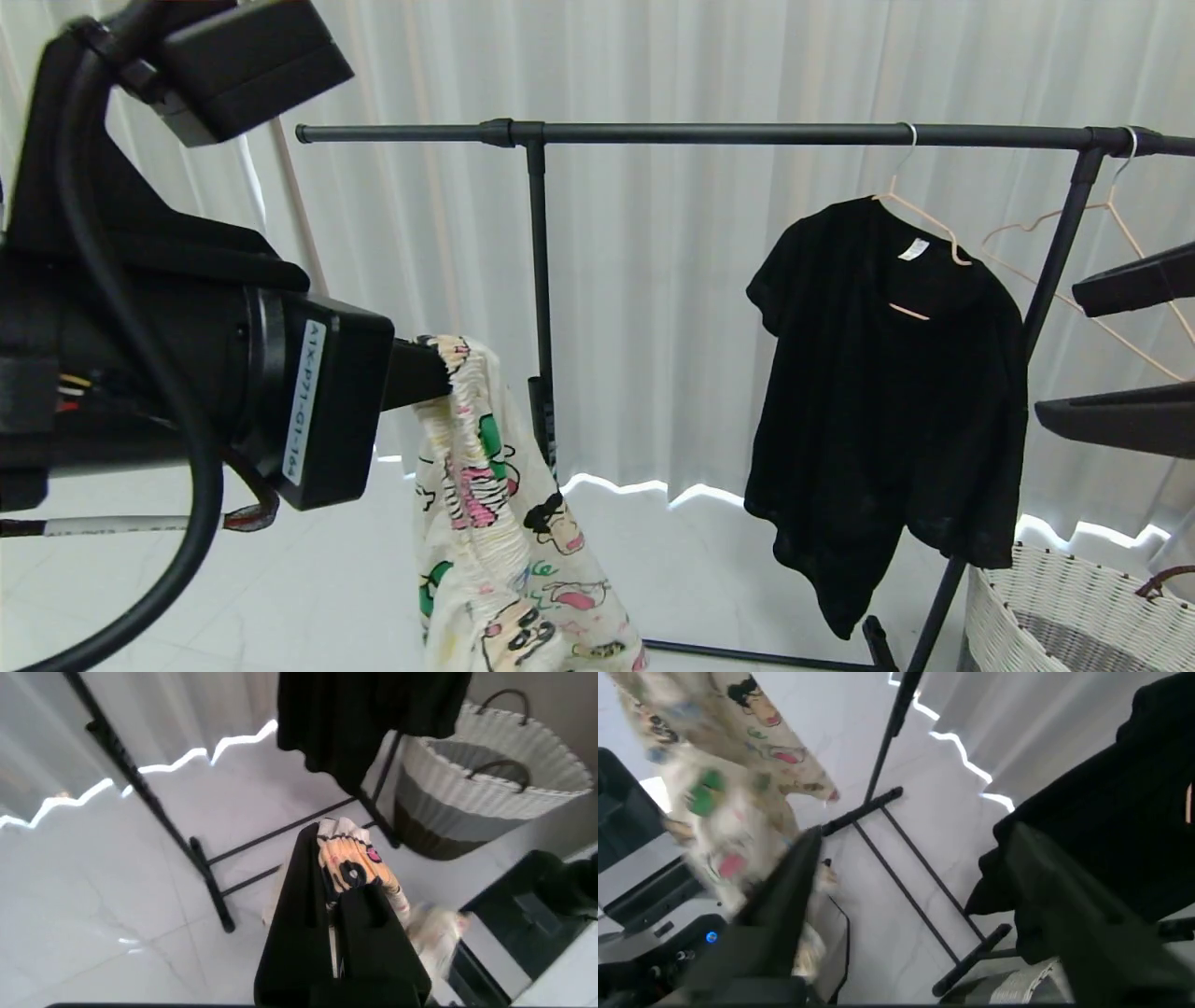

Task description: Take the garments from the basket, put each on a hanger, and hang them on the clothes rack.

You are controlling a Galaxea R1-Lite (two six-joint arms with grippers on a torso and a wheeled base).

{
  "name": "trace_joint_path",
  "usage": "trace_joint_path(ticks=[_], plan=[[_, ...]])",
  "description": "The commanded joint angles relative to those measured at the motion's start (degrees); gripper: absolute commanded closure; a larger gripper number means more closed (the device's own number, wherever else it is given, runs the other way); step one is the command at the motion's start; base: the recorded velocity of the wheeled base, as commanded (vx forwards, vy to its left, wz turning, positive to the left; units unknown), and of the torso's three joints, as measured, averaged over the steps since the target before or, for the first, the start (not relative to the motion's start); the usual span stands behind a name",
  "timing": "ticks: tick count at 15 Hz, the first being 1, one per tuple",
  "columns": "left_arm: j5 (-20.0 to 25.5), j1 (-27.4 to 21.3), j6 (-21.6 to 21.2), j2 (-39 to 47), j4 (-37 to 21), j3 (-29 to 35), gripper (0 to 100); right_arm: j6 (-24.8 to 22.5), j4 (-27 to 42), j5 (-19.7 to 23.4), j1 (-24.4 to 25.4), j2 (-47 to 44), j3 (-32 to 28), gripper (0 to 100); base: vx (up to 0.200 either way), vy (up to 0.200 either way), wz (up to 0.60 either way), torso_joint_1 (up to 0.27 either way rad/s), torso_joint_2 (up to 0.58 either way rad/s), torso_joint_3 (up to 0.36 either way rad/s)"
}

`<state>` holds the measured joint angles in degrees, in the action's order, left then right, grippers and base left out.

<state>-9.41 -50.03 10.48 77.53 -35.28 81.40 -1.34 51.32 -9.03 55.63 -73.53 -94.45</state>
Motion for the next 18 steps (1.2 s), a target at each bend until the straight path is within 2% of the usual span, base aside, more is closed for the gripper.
trace_joint_path(ticks=[1, 2, 3, 4, 5, 7, 10, 12, 15, 18], plan=[[-1.8, 0.1, -0.2, -0.1, 0.0, -1.6, 100, 0.1, 0.2, -1.2, -1.4, 1.1, 1.3, 0, 0.0, 0.0, 0.0, 0.0, 0.0, 0.0], [-3.7, 0.5, -0.4, -0.3, -0.1, -2.9, 100, 0.0, 0.4, -3.2, -3.4, 1.6, 2.2, 0, 0.0, 0.0, 0.0, 0.0, 0.0, 0.0], [-10.1, 2.0, -2.0, -2.0, -0.1, -8.9, 100, -0.1, 1.1, -8.0, -8.3, 2.8, 4.8, 0, 0.0, 0.0, 0.0, 0.0, 0.0, 0.0], [-12.0, 2.6, -3.1, -3.0, -0.1, -11.3, 100, -0.1, 1.3, -9.2, -10.1, 3.3, 5.5, 0, 0.0, 0.0, 0.0, 0.0, 0.0, 0.0], [-13.1, 6.0, -4.2, -7.7, 0.0, -18.1, 100, -0.2, 5.0, -11.6, -17.2, 4.7, 7.1, 0, 0.0, 0.0, 0.0, 0.0, 0.0, 0.0], [-13.6, 9.7, -4.4, -14.0, 0.1, -24.8, 100, -0.8, 11.7, -16.1, -25.0, 7.0, 9.9, 0, 0.0, 0.0, 0.0, 0.0, 0.0, 0.0], [-16.8, 13.6, -4.5, -19.2, 0.0, -28.4, 100, -1.0, 8.2, -18.5, -27.8, 11.2, 17.6, 0, 0.0, 0.0, 0.0, 0.0, 0.0, 0.0], [-19.2, 18.5, -4.5, -19.7, 0.1, -28.5, 100, -2.2, 3.3, -24.3, -27.9, 13.8, 25.1, 0, 0.0, 0.0, 0.0, 0.0, 0.0, 0.0], [-19.6, 22.4, -4.5, -19.5, 0.2, -28.3, 100, -2.0, -3.9, -24.5, -29.1, 14.0, 30.3, 0, 0.0, 0.0, 0.0, 0.0, 0.0, 0.0], [-20.0, 24.1, -4.5, -19.8, 0.3, -28.6, 100, -2.1, -7.6, -21.9, -32.4, 13.1, 30.6, 0, 0.0, 0.0, 0.0, 0.05, -0.13, -0.086]])
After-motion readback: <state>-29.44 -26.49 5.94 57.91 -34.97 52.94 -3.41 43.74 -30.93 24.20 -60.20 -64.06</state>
